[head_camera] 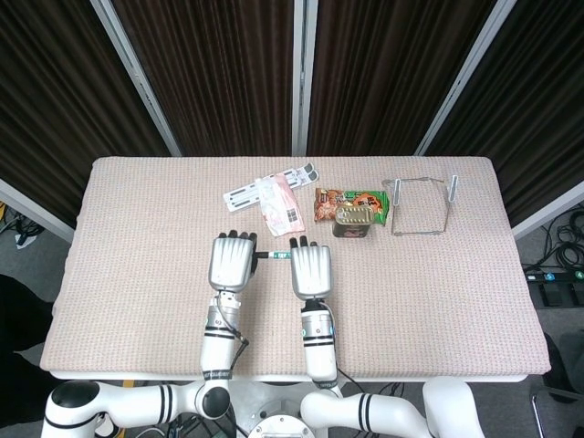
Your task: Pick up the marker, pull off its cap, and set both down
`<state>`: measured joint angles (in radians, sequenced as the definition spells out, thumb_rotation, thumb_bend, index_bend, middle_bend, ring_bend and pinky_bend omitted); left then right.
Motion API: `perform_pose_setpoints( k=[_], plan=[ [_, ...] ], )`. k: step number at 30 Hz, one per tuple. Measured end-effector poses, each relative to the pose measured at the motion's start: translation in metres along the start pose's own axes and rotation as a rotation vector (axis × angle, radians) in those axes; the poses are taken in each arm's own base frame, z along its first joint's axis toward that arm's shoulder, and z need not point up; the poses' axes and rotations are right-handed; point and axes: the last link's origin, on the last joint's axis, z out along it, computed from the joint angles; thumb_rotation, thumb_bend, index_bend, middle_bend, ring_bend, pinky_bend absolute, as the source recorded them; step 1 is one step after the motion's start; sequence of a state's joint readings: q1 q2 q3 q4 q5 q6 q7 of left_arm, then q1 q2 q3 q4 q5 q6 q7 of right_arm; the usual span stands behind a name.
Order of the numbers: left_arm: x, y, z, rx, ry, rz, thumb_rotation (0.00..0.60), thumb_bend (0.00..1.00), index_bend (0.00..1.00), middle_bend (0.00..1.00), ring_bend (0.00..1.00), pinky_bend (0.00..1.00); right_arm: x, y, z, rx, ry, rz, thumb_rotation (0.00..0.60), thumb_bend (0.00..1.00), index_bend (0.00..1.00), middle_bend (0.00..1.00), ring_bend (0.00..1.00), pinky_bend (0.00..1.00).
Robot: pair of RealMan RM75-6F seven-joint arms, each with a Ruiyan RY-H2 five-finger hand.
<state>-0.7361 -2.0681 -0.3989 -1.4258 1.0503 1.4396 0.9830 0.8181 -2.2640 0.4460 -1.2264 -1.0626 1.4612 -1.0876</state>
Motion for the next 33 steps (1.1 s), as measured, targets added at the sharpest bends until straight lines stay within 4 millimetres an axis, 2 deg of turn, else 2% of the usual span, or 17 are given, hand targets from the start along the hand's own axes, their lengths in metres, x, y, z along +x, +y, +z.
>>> perform_pose_setpoints(
  k=[10,18,33],
  plan=[
    [-0.001,-0.001,0.001,-0.005,-0.007,-0.003,0.6,0.31,0.6,0.61,0.52,0.6,0.002,-0.003,-0.002,0.013,0.007,0.005,0.6,0.35,0.69,0.63,0.64,0.81],
    [0.0,-0.003,0.001,-0.026,-0.001,-0.001,0.6,0.32,0.65,0.68,0.59,0.65,0.001,0.0,-0.002,0.011,0.01,-0.003,0.6,0.35,0.69,0.63,0.64,0.81],
    [0.002,-0.029,-0.003,-0.012,-0.007,-0.013,0.6,0.33,0.68,0.72,0.62,0.66,-0.002,0.028,-0.005,-0.009,0.009,-0.023,0.6,0.36,0.69,0.63,0.64,0.81]
  ],
)
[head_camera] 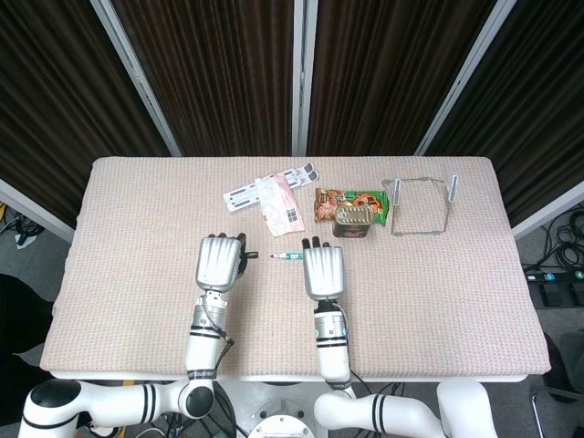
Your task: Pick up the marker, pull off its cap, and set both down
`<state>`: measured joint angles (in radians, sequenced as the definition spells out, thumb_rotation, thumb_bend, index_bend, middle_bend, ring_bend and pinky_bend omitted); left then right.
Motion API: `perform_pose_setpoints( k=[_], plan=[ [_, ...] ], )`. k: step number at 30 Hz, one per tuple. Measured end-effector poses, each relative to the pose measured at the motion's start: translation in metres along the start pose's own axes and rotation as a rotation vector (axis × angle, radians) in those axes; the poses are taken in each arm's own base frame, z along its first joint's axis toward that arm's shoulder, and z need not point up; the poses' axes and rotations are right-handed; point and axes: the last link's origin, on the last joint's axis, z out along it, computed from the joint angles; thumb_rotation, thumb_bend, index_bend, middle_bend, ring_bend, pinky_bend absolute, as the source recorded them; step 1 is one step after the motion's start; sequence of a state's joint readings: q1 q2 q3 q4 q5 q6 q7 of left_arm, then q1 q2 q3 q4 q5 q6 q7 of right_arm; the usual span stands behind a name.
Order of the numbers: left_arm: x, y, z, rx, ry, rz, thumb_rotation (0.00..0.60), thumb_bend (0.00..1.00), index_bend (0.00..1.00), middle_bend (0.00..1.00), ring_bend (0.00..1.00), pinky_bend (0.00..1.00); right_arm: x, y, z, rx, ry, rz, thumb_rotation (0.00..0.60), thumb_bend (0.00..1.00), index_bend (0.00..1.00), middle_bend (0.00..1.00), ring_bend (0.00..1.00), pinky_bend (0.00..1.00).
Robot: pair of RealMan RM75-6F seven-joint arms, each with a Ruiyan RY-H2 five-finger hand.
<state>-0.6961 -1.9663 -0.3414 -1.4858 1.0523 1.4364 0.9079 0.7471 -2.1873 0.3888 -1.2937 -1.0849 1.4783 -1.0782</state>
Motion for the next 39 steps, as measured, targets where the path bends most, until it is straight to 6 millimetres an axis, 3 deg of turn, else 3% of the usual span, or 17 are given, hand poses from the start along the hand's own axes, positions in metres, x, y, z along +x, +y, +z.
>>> perform_pose_setpoints(
  k=[7,14,18,22,25,28,36,38,39],
  plan=[
    [-0.014,-0.019,-0.012,0.029,-0.041,-0.024,0.6,0.31,0.67,0.71,0.61,0.66,-0.008,0.021,-0.012,-0.015,-0.024,-0.021,0.6,0.35,0.69,0.63,0.64,0.81],
    [-0.039,-0.03,-0.023,0.05,-0.105,-0.037,0.6,0.31,0.65,0.68,0.58,0.65,-0.033,0.04,-0.023,-0.037,-0.114,-0.058,0.6,0.35,0.69,0.62,0.64,0.81],
    [-0.051,-0.033,-0.027,0.059,-0.159,-0.043,0.6,0.23,0.52,0.52,0.44,0.53,-0.049,0.048,-0.027,-0.047,-0.154,-0.073,0.6,0.33,0.67,0.6,0.64,0.81],
    [-0.059,-0.035,-0.03,0.064,-0.235,-0.05,0.6,0.15,0.35,0.34,0.28,0.4,-0.056,0.051,-0.026,-0.048,-0.186,-0.08,0.6,0.23,0.54,0.51,0.59,0.8],
    [-0.058,-0.037,-0.029,0.064,-0.234,-0.049,0.6,0.13,0.31,0.31,0.26,0.35,-0.056,0.051,-0.025,-0.045,-0.205,-0.077,0.6,0.14,0.43,0.47,0.54,0.79],
    [-0.054,-0.039,-0.028,0.072,-0.212,-0.047,0.6,0.12,0.3,0.3,0.25,0.33,-0.053,0.05,-0.025,-0.039,-0.203,-0.066,0.6,0.12,0.37,0.44,0.51,0.77],
    [-0.035,-0.049,-0.035,0.098,-0.135,-0.064,0.6,0.1,0.3,0.3,0.25,0.31,-0.035,0.059,-0.032,-0.045,-0.158,-0.016,0.6,0.12,0.36,0.43,0.5,0.77],
    [-0.028,-0.055,-0.042,0.114,-0.104,-0.075,0.6,0.1,0.3,0.3,0.25,0.3,-0.027,0.067,-0.038,-0.048,-0.126,0.004,0.6,0.12,0.36,0.43,0.48,0.73],
    [-0.025,-0.058,-0.046,0.123,-0.089,-0.08,0.6,0.09,0.3,0.3,0.25,0.3,-0.023,0.072,-0.041,-0.047,-0.11,0.006,0.6,0.12,0.34,0.41,0.41,0.61]
  ],
)
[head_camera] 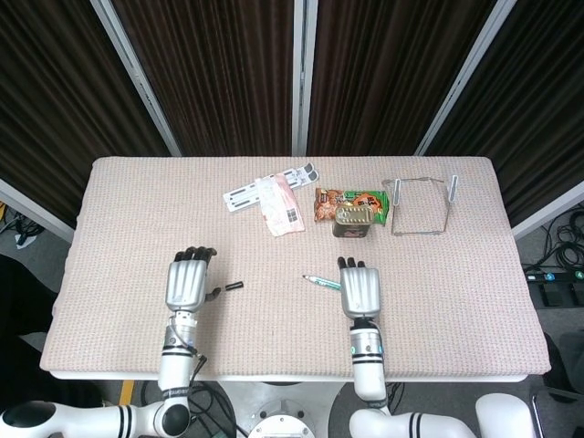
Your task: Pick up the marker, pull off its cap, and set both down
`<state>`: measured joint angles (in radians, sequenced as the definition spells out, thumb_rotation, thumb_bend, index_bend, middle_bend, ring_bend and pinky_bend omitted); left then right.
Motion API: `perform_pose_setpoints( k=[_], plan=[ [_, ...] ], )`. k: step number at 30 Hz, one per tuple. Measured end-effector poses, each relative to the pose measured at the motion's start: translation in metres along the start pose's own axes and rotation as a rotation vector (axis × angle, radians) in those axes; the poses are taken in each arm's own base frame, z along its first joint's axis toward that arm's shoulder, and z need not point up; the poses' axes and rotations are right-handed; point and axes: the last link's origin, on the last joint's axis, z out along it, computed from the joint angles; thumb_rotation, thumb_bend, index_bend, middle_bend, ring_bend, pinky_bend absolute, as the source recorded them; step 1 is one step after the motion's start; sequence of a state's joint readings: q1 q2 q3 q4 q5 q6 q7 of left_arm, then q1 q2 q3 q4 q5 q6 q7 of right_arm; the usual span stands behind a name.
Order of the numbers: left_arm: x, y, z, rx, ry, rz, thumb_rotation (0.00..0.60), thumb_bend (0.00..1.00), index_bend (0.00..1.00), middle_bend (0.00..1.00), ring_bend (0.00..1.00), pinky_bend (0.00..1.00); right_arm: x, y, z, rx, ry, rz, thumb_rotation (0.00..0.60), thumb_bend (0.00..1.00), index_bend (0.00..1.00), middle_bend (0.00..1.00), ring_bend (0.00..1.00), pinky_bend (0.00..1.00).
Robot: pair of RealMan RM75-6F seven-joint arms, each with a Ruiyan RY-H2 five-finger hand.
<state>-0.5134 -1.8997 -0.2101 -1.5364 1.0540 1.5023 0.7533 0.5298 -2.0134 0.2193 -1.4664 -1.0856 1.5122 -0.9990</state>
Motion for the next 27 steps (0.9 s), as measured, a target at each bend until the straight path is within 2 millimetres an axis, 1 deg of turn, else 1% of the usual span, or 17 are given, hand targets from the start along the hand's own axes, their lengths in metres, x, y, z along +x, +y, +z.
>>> perform_pose_setpoints(
  k=[2,3,4,5,6,9,11,13,16,20,24,27],
  plan=[
    [0.006,-0.011,-0.012,0.018,0.036,-0.014,0.6,0.08,0.3,0.3,0.24,0.29,0.006,0.016,-0.007,0.012,0.023,-0.013,0.6,0.11,0.27,0.33,0.23,0.32],
    [0.008,-0.016,-0.018,0.027,0.051,-0.019,0.6,0.07,0.3,0.3,0.23,0.28,0.008,0.024,-0.009,0.018,0.025,-0.026,0.6,0.11,0.21,0.27,0.12,0.17],
    [0.01,-0.024,-0.026,0.041,0.072,-0.028,0.6,0.07,0.3,0.29,0.22,0.26,0.01,0.033,-0.011,0.024,0.024,-0.043,0.6,0.12,0.16,0.22,0.05,0.07],
    [0.011,-0.029,-0.032,0.052,0.087,-0.035,0.6,0.06,0.3,0.29,0.2,0.25,0.012,0.044,-0.013,0.027,0.02,-0.061,0.6,0.12,0.14,0.19,0.02,0.02],
    [0.013,-0.035,-0.038,0.064,0.104,-0.045,0.6,0.06,0.29,0.28,0.19,0.23,0.015,0.059,-0.016,0.029,0.014,-0.087,0.6,0.12,0.12,0.17,0.0,0.0],
    [0.015,-0.053,-0.061,0.109,0.158,-0.077,0.6,0.05,0.26,0.24,0.15,0.19,0.023,0.101,-0.027,0.023,-0.01,-0.146,0.6,0.12,0.1,0.15,0.0,0.0],
    [0.014,-0.066,-0.078,0.145,0.186,-0.09,0.6,0.04,0.24,0.22,0.14,0.18,0.025,0.125,-0.038,0.018,-0.034,-0.168,0.6,0.12,0.09,0.13,0.0,0.0],
    [0.011,-0.075,-0.093,0.171,0.192,-0.098,0.6,0.04,0.24,0.22,0.14,0.18,0.023,0.146,-0.054,0.018,-0.065,-0.161,0.6,0.12,0.08,0.12,0.0,0.0],
    [0.009,-0.082,-0.11,0.169,0.195,-0.089,0.6,0.04,0.24,0.22,0.14,0.17,0.015,0.156,-0.073,0.027,-0.091,-0.122,0.6,0.12,0.07,0.11,0.0,0.0],
    [0.007,-0.091,-0.124,0.145,0.202,-0.046,0.6,0.04,0.23,0.22,0.14,0.16,-0.001,0.166,-0.097,0.031,-0.115,-0.067,0.6,0.12,0.05,0.1,0.0,0.0],
    [0.001,-0.103,-0.135,0.143,0.187,0.01,0.6,0.04,0.23,0.22,0.14,0.15,-0.016,0.167,-0.116,0.027,-0.14,-0.008,0.6,0.12,0.04,0.09,0.0,0.0],
    [-0.004,-0.111,-0.141,0.146,0.165,0.056,0.6,0.04,0.23,0.22,0.14,0.15,-0.022,0.165,-0.124,0.03,-0.13,-0.002,0.6,0.12,0.04,0.09,0.0,0.0]
  ],
)
